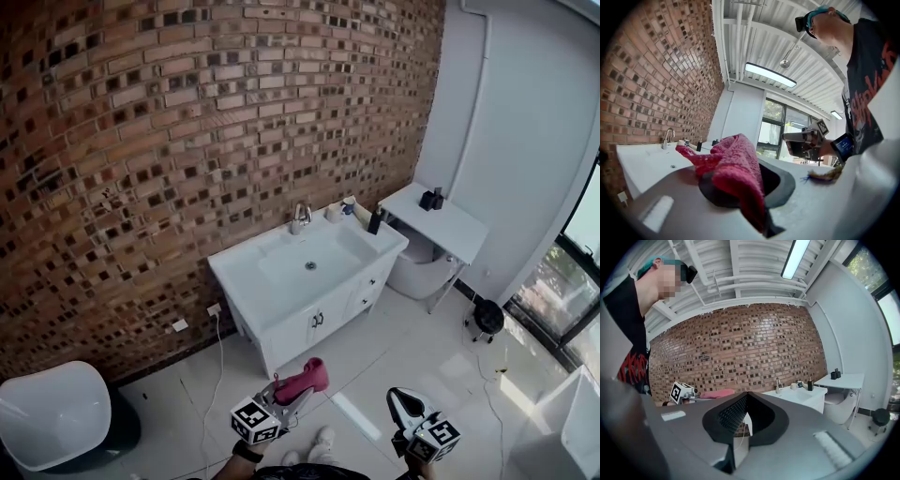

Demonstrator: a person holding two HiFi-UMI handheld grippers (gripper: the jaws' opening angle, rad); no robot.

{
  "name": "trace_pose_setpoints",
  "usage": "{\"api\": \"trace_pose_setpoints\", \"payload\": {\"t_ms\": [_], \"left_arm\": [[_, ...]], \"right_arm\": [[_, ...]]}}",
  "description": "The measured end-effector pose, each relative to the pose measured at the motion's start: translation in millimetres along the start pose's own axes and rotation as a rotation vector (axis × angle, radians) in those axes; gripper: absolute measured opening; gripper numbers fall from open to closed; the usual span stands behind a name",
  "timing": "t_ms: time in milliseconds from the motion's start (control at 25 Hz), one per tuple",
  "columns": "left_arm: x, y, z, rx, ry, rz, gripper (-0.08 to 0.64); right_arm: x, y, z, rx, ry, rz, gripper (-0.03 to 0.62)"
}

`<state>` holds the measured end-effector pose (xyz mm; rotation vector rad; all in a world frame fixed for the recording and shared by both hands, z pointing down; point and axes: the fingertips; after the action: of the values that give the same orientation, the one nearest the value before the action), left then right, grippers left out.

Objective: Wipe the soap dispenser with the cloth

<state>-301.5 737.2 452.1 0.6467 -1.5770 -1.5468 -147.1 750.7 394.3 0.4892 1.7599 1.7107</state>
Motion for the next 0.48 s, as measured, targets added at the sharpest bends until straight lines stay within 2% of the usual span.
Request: {"api": "trace_pose_setpoints", "payload": {"t_ms": [200,480], "left_arm": [[12,-2,-60,0.019,0.025,-0.017,0.052],[20,-17,-157,0.028,0.082,-0.082,0.051]], "right_arm": [[-53,-5,-7,-0.028,0.005,-0.011,-0.002],[-138,-29,-9,-0.098,0.027,-0.037,-0.002]]}}
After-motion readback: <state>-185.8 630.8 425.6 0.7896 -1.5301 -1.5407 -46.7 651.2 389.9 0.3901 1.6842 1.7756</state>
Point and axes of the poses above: the fingertips, and each gripper's own axes: z backward along the fingers, x to its left, y out of its underside, and after that the axes turned 7 degrees about -x, right-handed
